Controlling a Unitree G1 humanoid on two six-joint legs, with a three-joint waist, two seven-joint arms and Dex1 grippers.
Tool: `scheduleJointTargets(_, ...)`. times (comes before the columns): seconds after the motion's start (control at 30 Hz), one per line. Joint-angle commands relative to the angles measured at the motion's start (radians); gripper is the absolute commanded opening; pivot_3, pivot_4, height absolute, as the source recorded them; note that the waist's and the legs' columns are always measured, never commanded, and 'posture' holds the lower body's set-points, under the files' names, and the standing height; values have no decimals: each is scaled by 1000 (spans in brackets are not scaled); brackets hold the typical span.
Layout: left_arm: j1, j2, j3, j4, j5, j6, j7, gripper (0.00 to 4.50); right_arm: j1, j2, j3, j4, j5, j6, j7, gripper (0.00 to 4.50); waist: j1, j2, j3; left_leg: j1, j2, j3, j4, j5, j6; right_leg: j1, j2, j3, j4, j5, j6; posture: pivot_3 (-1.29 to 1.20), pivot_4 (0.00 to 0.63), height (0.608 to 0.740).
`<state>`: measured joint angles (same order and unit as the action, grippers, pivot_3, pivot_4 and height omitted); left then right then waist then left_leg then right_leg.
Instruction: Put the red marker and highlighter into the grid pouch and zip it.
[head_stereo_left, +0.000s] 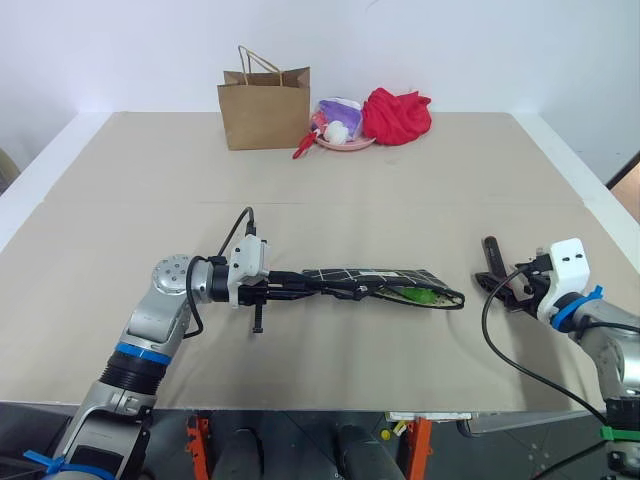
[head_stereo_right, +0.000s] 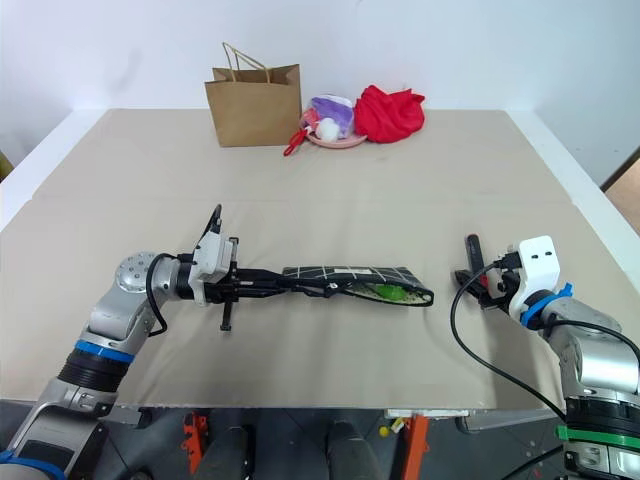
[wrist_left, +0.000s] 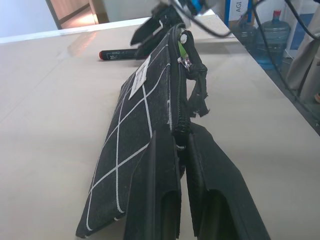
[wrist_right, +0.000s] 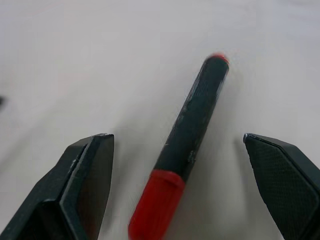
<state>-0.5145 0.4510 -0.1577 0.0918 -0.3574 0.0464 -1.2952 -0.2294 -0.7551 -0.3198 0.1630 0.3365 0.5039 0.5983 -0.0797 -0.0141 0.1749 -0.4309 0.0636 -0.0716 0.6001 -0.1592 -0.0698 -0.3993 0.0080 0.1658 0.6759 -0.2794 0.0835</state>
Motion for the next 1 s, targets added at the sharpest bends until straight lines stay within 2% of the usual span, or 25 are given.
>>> scheduleJointTargets(0.03, -17, 6, 17, -16, -12, -9, 2, 0, -16, -13, -29, -13, -13, -22, -21, 4473, 0, 0, 0, 0, 0, 0, 0, 0, 0, 0, 0, 0, 0, 0, 0, 0, 150, 740)
scheduleJointTargets(1.0, -17, 6, 17, -16, -12, -9, 2, 0, -18, -10, -31, -13, -18, -22, -20, 4473, 0, 0, 0, 0, 0, 0, 0, 0, 0, 0, 0, 0, 0, 0, 0, 0, 150, 740)
